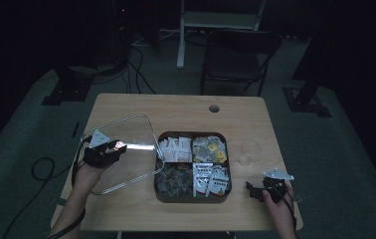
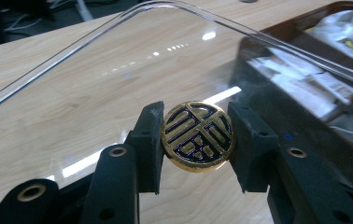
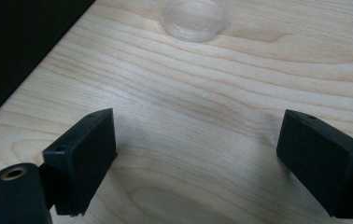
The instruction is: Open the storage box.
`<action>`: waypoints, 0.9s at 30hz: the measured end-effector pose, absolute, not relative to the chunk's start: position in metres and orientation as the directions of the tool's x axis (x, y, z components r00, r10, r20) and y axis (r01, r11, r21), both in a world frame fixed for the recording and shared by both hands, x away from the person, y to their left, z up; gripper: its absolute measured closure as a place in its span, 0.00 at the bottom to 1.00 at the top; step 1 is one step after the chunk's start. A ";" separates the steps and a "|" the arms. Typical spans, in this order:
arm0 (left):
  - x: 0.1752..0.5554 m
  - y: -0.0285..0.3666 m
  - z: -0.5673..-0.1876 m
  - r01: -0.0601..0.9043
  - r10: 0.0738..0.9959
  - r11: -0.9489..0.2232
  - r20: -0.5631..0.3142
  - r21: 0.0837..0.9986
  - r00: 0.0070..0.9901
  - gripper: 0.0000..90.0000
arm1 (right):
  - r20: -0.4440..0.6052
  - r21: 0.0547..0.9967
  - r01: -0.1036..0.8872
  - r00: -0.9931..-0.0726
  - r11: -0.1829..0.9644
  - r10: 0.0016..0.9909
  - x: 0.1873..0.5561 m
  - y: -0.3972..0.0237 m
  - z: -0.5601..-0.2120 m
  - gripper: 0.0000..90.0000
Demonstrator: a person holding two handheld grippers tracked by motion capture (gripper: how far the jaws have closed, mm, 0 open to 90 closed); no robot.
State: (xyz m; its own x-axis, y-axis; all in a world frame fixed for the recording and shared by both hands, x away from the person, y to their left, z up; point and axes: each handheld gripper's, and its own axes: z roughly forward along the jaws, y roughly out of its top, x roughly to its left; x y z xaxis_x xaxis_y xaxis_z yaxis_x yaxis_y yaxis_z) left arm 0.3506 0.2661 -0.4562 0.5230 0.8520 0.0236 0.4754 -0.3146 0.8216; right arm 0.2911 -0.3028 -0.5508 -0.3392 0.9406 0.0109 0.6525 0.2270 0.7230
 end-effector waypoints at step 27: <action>0.362 0.296 -0.502 0.554 0.935 -0.197 -0.016 0.809 0.354 0.66 | 0.011 0.723 0.653 -0.339 0.227 0.941 0.291 -0.303 -0.551 0.13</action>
